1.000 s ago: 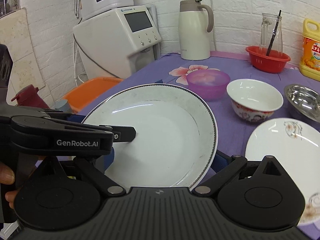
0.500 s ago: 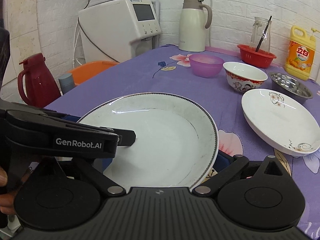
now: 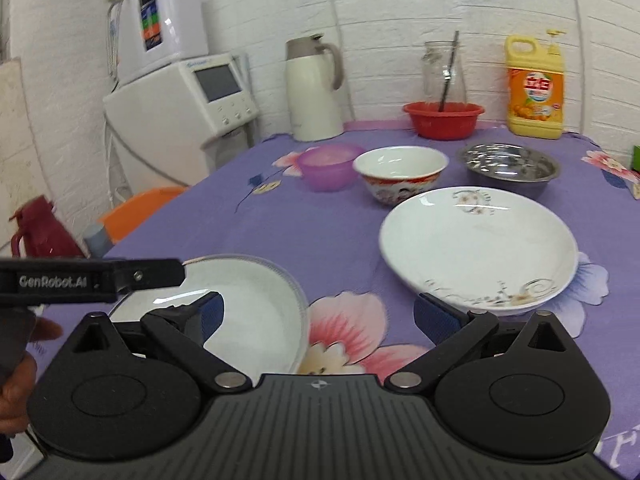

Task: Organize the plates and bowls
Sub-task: 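Lower the white plate onto the yellow plate and open the left tool, then grasp the rim of the white floral-pattern plate with the left tool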

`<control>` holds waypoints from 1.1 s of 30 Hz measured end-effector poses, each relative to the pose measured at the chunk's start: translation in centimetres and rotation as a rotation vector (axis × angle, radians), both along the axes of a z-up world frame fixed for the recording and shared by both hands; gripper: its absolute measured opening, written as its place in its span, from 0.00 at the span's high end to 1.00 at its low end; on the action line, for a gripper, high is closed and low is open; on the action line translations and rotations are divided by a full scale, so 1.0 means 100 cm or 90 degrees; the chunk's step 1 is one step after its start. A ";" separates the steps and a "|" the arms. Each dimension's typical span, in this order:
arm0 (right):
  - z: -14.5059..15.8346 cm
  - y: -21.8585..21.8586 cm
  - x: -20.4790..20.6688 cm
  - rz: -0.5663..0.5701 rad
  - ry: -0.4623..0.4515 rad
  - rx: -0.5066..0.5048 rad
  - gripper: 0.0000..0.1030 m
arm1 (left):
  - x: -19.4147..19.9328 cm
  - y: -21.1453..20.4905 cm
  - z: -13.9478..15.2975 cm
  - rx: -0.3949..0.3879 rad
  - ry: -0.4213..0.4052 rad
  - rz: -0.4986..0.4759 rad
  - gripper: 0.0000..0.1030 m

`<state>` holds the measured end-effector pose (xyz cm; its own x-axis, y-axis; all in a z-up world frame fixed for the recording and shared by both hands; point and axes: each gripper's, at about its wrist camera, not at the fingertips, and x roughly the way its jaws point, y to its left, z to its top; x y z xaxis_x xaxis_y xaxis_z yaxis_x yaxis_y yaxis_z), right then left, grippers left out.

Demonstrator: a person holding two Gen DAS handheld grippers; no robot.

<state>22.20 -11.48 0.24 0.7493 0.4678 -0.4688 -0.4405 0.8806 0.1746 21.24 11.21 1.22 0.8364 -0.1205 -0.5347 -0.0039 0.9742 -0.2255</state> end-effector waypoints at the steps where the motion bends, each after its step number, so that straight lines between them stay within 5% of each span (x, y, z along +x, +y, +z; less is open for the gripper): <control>1: 0.002 -0.012 0.008 -0.024 0.003 0.007 0.00 | 0.007 -0.005 0.001 -0.006 0.005 -0.010 0.30; 7: -0.004 -0.082 0.069 -0.190 0.027 0.026 0.00 | 0.058 -0.045 0.007 -0.020 0.024 -0.050 0.30; 12: -0.027 -0.088 0.130 -0.228 0.099 -0.028 0.00 | 0.122 -0.079 0.000 -0.029 0.069 -0.080 0.30; 22: -0.038 -0.080 0.137 -0.207 0.077 -0.088 0.00 | 0.184 -0.109 -0.030 0.021 0.144 -0.074 0.30; 33: -0.038 -0.079 0.137 -0.204 0.078 -0.089 0.00 | 0.192 -0.128 -0.034 0.066 0.137 -0.079 0.30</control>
